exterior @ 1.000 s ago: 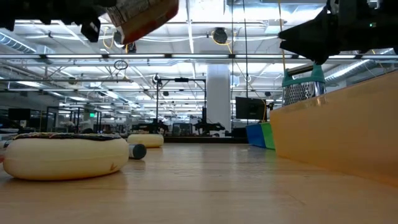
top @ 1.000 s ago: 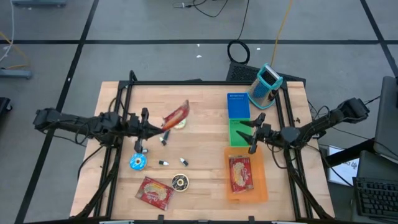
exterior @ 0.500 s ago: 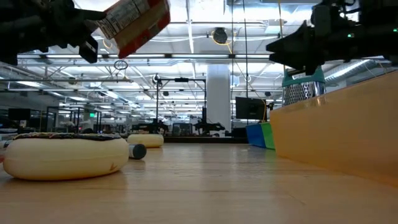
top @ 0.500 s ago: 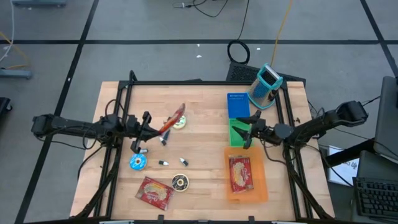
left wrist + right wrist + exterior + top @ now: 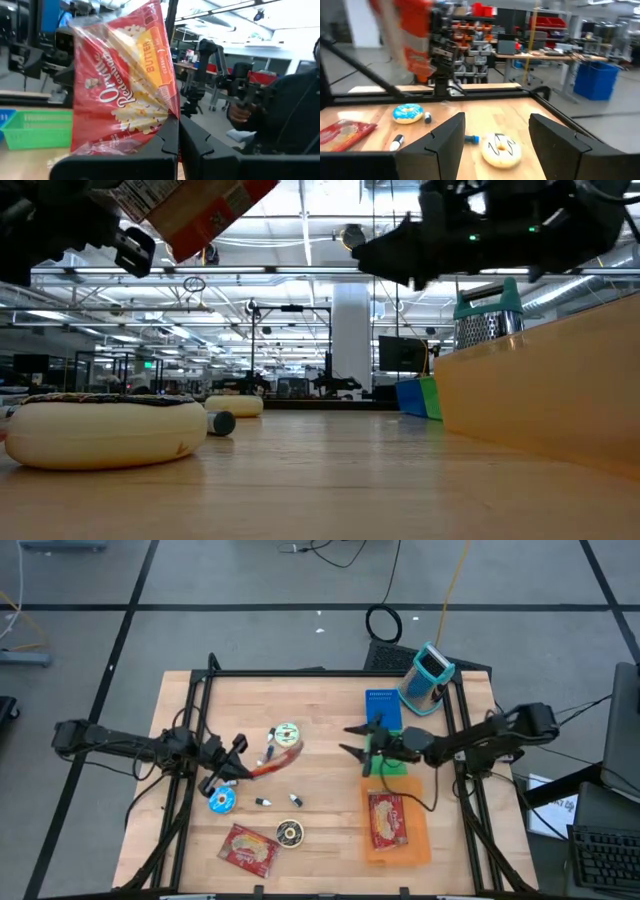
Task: Pick & Place Food Item
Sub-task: Put the top red popcorn bag into the orange bin
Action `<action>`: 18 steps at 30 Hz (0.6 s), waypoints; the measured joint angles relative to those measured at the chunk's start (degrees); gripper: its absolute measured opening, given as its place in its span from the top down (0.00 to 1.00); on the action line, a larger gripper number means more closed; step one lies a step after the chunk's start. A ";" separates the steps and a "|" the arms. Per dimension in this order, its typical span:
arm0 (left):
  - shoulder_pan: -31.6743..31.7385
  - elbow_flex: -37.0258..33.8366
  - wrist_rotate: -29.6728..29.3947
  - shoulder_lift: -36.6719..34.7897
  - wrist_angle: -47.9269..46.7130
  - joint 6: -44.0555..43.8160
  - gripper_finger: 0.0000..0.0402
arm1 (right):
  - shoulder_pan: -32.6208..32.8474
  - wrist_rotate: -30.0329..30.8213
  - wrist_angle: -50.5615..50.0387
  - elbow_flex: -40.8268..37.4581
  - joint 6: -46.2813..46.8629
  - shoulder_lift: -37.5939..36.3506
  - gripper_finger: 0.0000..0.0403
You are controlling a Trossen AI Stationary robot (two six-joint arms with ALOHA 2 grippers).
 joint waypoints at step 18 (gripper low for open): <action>-3.81 0.00 -1.33 0.55 -1.71 -6.47 1.00 | 0.97 -16.87 3.27 18.58 -16.57 15.69 0.43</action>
